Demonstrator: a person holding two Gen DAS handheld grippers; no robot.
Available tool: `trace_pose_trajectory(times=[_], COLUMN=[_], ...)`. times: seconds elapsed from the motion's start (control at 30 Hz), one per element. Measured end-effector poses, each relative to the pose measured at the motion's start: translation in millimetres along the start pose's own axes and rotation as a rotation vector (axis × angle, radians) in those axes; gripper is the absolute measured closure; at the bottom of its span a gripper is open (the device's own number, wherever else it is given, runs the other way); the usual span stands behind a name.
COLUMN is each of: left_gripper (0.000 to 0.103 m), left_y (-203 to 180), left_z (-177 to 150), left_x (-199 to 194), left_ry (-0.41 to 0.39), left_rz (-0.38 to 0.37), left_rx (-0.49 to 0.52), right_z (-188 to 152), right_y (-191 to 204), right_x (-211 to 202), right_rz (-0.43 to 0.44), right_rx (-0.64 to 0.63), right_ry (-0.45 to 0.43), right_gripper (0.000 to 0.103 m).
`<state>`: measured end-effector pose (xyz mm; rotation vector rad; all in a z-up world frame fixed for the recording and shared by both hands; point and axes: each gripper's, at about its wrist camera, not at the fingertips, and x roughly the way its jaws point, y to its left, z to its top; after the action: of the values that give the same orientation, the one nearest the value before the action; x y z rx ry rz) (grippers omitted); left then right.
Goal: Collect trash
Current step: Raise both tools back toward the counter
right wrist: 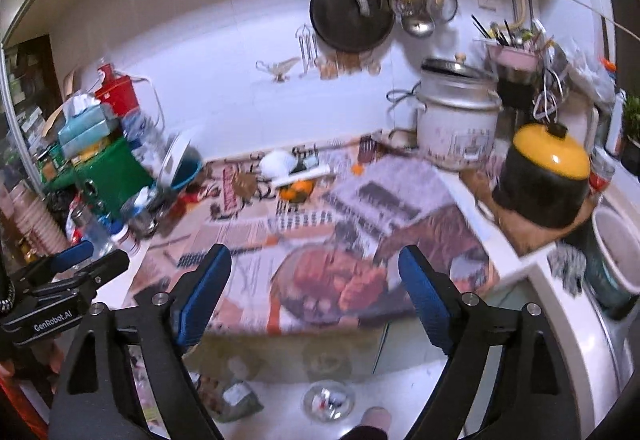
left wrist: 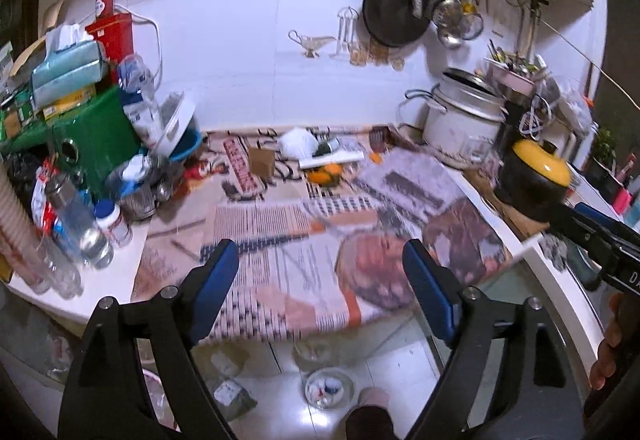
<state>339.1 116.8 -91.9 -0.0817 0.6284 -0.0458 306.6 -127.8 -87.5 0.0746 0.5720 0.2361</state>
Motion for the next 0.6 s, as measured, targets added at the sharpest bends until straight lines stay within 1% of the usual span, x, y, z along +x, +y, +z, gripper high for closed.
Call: trace_pose_trajectory(times=[0.07,0.2,0.33,0.43,0.5,0.6], left_gripper=[0.019,0.019,0.019,0.019,0.019,0.019], left_y=[-2,-5,-5,1,7,16], left_z=[14,40,67,75,78,81], left_x=[19,61,106,132,152,172], left_ry=[-0.003,0.011,0.038,0.052,0.086,0.124], left_rz=[0.016,0.035,0.111,0.152,0.174,0.195], left_rx=[-0.019,-0.068,-0.12,-0.171,-0.199,-0.202], right_z=[11,43,76,89,93,93], right_y=[-7,-23,-39,-44,-44,-41], right_x=[16,59,106,138,163,196], right_rz=[0.02,0.065,0.131,0.157,0.161,0.187], right_rx=[-0.011,-0.049,-0.087,-0.123,-0.142,-0.138], right_ry=[0.001,0.017,0.065,0.092,0.123,0.177], right_gripper=[0.019,0.019,0.019,0.019,0.019,0.019])
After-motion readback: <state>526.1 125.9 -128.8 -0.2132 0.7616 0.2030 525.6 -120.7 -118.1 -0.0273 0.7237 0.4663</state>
